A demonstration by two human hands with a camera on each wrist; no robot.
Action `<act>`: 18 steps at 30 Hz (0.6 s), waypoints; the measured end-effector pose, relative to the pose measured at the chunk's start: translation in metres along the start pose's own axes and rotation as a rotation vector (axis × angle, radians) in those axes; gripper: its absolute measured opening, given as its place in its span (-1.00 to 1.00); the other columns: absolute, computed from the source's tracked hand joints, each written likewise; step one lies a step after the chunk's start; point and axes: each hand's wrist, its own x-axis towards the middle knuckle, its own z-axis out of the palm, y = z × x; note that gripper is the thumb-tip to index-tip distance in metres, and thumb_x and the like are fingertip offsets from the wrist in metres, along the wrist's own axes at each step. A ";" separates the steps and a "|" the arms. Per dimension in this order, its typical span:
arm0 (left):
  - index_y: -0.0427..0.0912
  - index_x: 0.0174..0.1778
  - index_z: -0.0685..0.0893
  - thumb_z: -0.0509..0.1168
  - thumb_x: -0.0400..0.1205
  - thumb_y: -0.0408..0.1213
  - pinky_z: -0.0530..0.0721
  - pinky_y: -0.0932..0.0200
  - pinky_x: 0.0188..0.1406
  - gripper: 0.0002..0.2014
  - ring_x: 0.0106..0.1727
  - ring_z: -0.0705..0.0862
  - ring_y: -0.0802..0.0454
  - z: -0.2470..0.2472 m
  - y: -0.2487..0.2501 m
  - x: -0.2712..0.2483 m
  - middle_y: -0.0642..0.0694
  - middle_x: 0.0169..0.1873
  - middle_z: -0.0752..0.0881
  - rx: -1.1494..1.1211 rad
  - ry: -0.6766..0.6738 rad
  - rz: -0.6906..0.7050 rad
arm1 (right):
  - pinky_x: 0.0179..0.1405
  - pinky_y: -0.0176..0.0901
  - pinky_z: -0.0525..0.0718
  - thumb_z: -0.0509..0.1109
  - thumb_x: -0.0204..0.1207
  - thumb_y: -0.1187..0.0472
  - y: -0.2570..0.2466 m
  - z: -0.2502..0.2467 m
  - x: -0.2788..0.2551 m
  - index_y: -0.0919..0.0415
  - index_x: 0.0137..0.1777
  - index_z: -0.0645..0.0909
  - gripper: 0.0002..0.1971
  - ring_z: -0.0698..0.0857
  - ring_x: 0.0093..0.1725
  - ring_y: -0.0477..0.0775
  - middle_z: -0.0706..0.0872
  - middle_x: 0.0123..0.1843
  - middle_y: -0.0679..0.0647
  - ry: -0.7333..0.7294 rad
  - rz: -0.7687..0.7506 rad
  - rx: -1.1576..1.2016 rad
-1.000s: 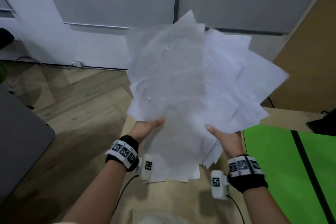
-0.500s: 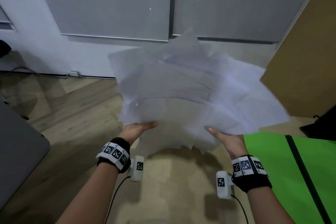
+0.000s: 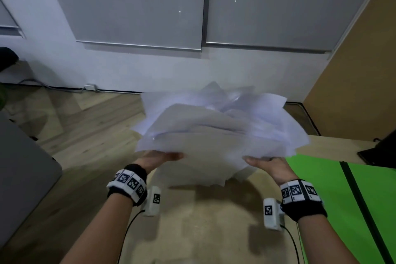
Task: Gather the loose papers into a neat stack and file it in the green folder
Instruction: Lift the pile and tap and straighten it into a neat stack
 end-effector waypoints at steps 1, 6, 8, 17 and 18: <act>0.05 0.13 0.70 0.67 0.00 0.15 0.54 0.02 0.40 -0.25 0.23 0.66 -0.02 0.004 -0.003 0.006 -0.03 0.16 0.74 0.044 0.005 -0.011 | -0.15 -0.52 0.70 0.69 0.18 0.17 -0.003 0.006 -0.001 0.21 0.02 0.78 -0.62 0.80 -0.20 -0.33 0.84 -0.07 0.00 -0.005 -0.033 0.000; 0.02 0.28 0.67 0.50 -0.15 0.52 0.47 -0.03 0.52 0.08 0.33 0.64 -0.04 0.015 -0.009 0.022 -0.03 0.29 0.72 -0.009 0.071 -0.008 | 0.24 0.04 0.69 0.76 0.03 0.10 -0.005 0.015 0.011 0.14 0.20 0.72 -0.34 0.81 0.09 0.05 0.85 0.06 0.03 0.153 -0.133 0.106; -0.05 0.41 0.60 0.50 0.06 0.43 0.40 0.01 0.55 0.02 0.40 0.59 -0.05 0.017 0.013 0.000 -0.02 0.35 0.68 0.009 0.055 0.018 | 0.18 0.08 0.73 0.75 0.01 0.03 -0.017 0.015 0.003 0.15 0.16 0.73 -0.35 0.82 0.08 0.11 0.86 0.03 0.02 0.166 -0.168 0.161; -0.01 0.21 0.71 0.68 -0.04 0.05 0.63 0.08 0.20 -0.18 0.25 0.70 -0.08 0.021 0.002 -0.007 -0.08 0.17 0.78 -0.118 -0.016 0.044 | 0.16 0.04 0.75 0.68 0.17 0.33 -0.011 0.007 -0.019 0.17 0.00 0.79 -0.65 0.82 0.09 0.13 0.88 -0.02 0.06 0.097 -0.226 0.139; -0.01 0.22 0.72 0.68 -0.01 0.03 0.63 0.11 0.16 -0.19 0.24 0.70 -0.07 0.022 0.003 -0.007 -0.07 0.16 0.79 -0.117 -0.023 0.039 | 0.11 -0.03 0.77 0.68 0.17 0.35 -0.013 0.009 -0.019 0.15 0.01 0.77 -0.62 0.82 0.08 0.09 0.88 -0.03 0.04 0.106 -0.231 0.116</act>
